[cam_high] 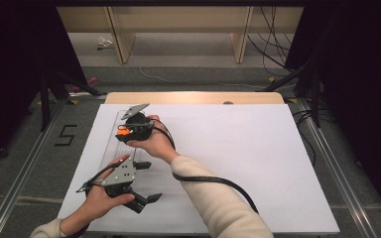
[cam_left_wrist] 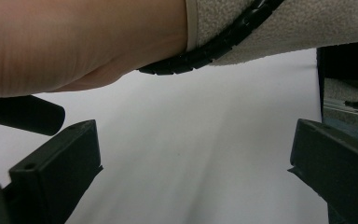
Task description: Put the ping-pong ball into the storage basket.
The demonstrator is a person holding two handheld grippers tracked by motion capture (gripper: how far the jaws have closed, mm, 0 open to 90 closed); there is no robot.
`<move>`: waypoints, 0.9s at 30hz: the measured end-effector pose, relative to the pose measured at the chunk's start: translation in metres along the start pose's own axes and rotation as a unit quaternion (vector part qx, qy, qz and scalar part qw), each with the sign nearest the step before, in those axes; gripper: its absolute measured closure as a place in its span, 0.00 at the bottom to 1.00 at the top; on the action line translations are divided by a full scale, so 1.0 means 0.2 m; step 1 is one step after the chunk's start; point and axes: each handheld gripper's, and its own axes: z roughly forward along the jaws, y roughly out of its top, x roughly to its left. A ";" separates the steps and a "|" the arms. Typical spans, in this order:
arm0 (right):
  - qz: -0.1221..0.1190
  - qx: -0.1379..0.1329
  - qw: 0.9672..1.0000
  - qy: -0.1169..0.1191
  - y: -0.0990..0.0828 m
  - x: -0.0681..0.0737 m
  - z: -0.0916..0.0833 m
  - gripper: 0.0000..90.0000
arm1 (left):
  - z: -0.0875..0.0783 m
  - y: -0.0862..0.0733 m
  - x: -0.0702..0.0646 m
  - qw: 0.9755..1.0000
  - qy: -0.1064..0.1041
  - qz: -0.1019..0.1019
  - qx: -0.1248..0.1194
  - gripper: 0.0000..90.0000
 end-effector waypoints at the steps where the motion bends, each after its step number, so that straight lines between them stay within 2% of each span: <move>1: 0.000 0.000 1.000 0.000 0.00 0.00 0.00 0.57 | 0.00 0.00 0.00 1.000 0.000 -0.001 0.000 0.01; 27: 0.000 0.015 1.000 0.009 -0.03 0.00 0.05 0.57 | 0.00 0.00 0.00 1.000 -0.001 0.001 0.001 0.01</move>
